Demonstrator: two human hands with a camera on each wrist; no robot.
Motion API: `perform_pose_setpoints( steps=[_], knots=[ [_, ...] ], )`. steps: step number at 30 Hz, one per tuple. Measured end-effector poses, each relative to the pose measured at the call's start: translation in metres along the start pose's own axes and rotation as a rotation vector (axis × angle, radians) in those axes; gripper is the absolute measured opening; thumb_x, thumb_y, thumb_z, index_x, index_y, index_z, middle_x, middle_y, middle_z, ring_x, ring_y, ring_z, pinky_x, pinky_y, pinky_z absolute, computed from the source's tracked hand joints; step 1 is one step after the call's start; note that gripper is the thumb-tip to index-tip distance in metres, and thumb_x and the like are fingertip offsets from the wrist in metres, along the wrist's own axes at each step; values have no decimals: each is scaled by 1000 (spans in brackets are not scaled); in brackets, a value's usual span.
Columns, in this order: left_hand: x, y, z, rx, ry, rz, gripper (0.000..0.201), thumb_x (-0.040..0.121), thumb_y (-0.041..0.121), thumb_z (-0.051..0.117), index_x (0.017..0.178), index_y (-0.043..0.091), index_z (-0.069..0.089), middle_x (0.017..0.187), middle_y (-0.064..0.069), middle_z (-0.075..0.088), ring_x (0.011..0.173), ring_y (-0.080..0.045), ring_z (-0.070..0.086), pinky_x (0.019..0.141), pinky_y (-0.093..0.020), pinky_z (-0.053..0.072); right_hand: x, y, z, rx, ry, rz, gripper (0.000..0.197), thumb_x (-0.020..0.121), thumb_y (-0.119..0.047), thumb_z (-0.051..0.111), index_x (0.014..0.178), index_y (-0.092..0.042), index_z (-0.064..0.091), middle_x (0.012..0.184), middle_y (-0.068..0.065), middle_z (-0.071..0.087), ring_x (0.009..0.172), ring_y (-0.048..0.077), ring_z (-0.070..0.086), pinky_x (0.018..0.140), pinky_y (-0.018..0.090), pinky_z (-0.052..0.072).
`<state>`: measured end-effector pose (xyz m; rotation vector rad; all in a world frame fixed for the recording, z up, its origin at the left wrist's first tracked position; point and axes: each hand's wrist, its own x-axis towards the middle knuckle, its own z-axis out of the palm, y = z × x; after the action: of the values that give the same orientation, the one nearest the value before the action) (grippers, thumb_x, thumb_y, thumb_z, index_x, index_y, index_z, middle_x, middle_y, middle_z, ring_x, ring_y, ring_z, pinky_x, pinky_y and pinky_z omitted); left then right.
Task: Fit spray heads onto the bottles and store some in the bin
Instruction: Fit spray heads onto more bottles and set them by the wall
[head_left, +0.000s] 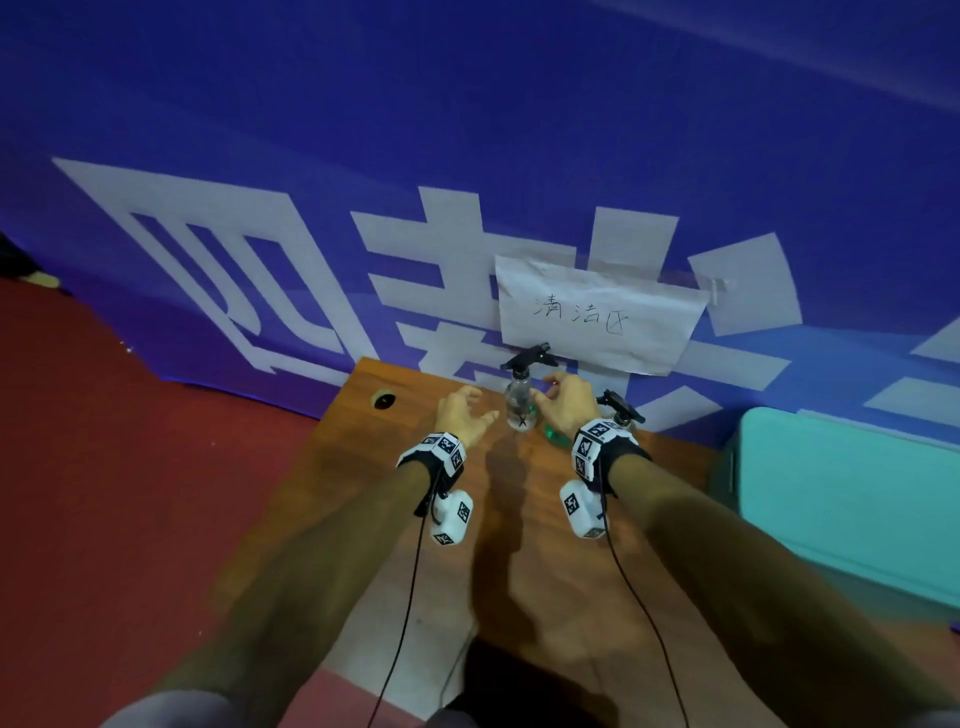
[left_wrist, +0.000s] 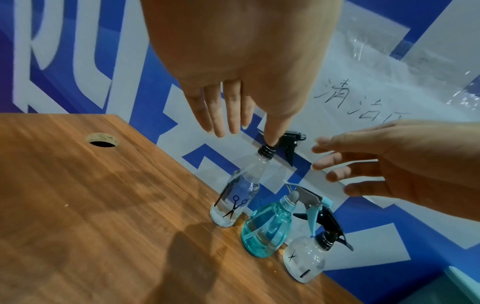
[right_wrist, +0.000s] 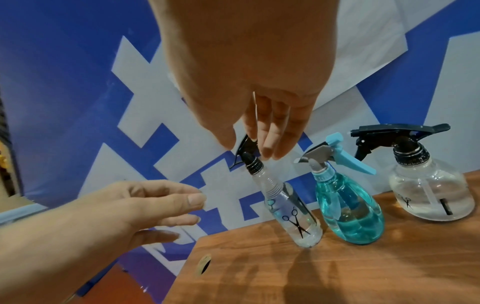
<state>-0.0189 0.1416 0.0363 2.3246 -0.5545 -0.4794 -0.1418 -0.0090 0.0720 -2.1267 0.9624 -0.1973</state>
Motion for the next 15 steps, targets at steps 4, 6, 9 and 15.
perform_pose_setpoints(
  steps=[4, 6, 9, 15],
  knots=[
    [38, -1, 3, 47, -152, 39, 51, 81, 25, 85, 125, 12, 66, 122, -4, 69, 116, -21, 64, 102, -36, 52, 25, 4, 11, 18, 21, 100, 44, 94, -33, 66, 132, -11, 58, 74, 0, 67, 61, 10, 61, 66, 31, 55],
    [55, -6, 8, 101, -230, 63, 56, 81, 27, 85, 130, 10, 63, 127, -6, 67, 119, -22, 62, 104, -36, 50, 36, 9, 22, -14, 33, 123, 47, 94, -36, 67, 133, -11, 59, 73, -2, 66, 63, 7, 59, 70, 32, 55],
    [74, -17, 18, 136, -313, 61, 66, 79, 31, 86, 136, 12, 58, 133, -7, 64, 124, -23, 58, 107, -38, 48, 43, 13, 40, -11, 10, 142, 51, 94, -38, 66, 134, -9, 58, 72, 2, 70, 70, 12, 65, 75, 31, 54],
    [99, -34, 33, 126, -381, 31, 85, 74, 39, 88, 146, 19, 47, 145, -5, 56, 133, -26, 53, 110, -47, 46, 51, 6, 62, -7, 26, 147, 36, 97, -32, 62, 120, -5, 64, 78, 13, 73, 77, 25, 71, 77, 34, 56]
  ],
)
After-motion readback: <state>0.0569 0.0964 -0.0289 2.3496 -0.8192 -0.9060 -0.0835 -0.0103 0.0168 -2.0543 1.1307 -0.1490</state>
